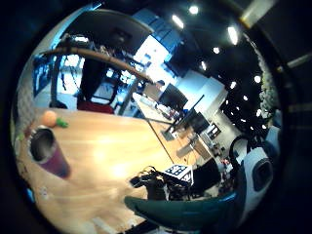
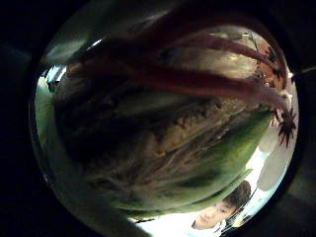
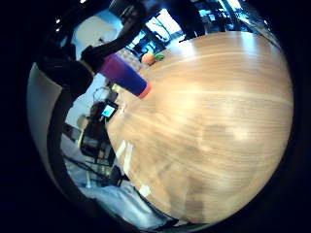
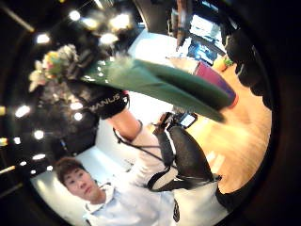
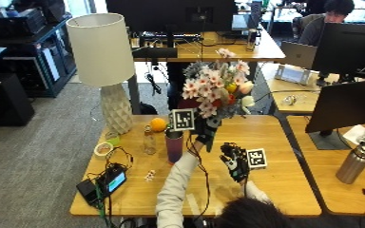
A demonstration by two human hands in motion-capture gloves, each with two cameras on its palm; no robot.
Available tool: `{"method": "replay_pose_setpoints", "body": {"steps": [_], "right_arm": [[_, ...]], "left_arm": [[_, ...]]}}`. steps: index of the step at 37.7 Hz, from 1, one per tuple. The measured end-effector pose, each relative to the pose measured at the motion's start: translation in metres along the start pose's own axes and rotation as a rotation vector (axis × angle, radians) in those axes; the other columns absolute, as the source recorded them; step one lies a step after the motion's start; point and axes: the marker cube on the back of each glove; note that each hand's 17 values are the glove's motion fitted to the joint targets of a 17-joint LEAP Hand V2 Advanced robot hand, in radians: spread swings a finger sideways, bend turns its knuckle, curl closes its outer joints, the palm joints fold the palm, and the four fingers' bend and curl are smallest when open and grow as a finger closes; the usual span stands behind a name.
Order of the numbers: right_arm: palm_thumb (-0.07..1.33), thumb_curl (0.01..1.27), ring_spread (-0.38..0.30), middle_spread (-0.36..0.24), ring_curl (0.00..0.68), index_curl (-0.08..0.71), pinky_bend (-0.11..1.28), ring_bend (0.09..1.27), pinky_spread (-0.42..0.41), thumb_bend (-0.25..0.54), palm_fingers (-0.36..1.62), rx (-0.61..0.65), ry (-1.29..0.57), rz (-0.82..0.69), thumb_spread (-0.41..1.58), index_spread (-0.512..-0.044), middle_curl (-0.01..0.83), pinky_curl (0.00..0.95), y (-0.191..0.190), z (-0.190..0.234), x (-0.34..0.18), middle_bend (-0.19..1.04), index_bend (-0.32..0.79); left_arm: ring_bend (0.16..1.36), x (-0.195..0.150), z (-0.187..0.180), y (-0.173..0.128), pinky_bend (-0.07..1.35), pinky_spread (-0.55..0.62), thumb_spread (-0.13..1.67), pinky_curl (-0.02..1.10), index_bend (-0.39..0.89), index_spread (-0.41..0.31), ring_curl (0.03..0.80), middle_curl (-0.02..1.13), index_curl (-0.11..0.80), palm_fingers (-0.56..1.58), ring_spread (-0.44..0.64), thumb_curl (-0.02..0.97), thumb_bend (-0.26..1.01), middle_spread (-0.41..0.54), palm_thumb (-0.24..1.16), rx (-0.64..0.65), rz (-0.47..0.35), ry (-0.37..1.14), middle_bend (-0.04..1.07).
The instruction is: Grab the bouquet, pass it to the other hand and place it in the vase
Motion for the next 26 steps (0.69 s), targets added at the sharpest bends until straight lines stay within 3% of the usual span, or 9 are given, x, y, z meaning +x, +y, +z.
{"method": "replay_pose_setpoints", "body": {"steps": [3, 8, 18, 23, 26], "right_arm": [[0.67, 0.54, -0.145, -0.107, 0.503, 0.51, 0.63, 0.8, -0.12, -0.079, 0.8, 0.012, -0.029, -0.002, 0.87, -0.213, 0.549, 0.49, -0.007, 0.001, 0.007, 0.63, 0.14], [0.62, 0.49, -0.137, -0.08, 0.443, 0.442, 0.57, 0.69, -0.011, -0.049, 0.8, 0.046, 0.065, 0.017, 0.94, -0.228, 0.502, 0.432, -0.014, -0.02, 0.026, 0.54, 0.11], [0.62, 0.45, -0.084, -0.142, 0.381, 0.394, 0.52, 0.54, 0.133, -0.023, 0.8, 0.075, 0.07, -0.057, 1.02, -0.283, 0.437, 0.388, -0.021, -0.044, 0.034, 0.39, 0.14], [0.62, 0.44, -0.061, -0.165, 0.353, 0.381, 0.48, 0.46, 0.189, -0.023, 0.79, 0.071, 0.13, -0.09, 1.03, -0.297, 0.418, 0.368, -0.004, -0.045, -0.034, 0.34, 0.15], [0.63, 0.44, -0.055, -0.17, 0.349, 0.375, 0.46, 0.44, 0.214, -0.021, 0.8, 0.063, 0.131, -0.097, 1.04, -0.304, 0.412, 0.362, 0.0, -0.046, -0.041, 0.32, 0.15]], "left_arm": [[0.76, 0.03, 0.002, -0.03, 0.56, -0.42, 0.47, 0.44, 0.45, -0.345, 0.465, 0.56, 0.474, 1.46, -0.38, 0.588, 0.03, -0.355, 0.79, 0.044, -0.042, -0.147, 0.71], [0.78, 0.042, -0.037, -0.07, 0.58, -0.43, 0.44, 0.44, 0.46, -0.359, 0.472, 0.56, 0.495, 1.44, -0.39, 0.623, -0.01, -0.368, 0.81, 0.142, -0.049, -0.23, 0.73], [0.8, -0.016, -0.084, -0.106, 0.6, -0.44, 0.4, 0.44, 0.47, -0.366, 0.477, 0.57, 0.527, 1.42, -0.39, 0.677, -0.03, -0.376, 0.82, 0.288, -0.094, -0.362, 0.74], [0.8, -0.041, -0.095, -0.114, 0.6, -0.44, 0.39, 0.44, 0.46, -0.368, 0.477, 0.56, 0.537, 1.42, -0.39, 0.697, -0.03, -0.378, 0.82, 0.316, -0.122, -0.405, 0.75], [0.8, -0.056, -0.102, -0.116, 0.6, -0.44, 0.39, 0.44, 0.46, -0.369, 0.477, 0.56, 0.544, 1.42, -0.39, 0.708, -0.03, -0.379, 0.81, 0.326, -0.139, -0.425, 0.75]]}}
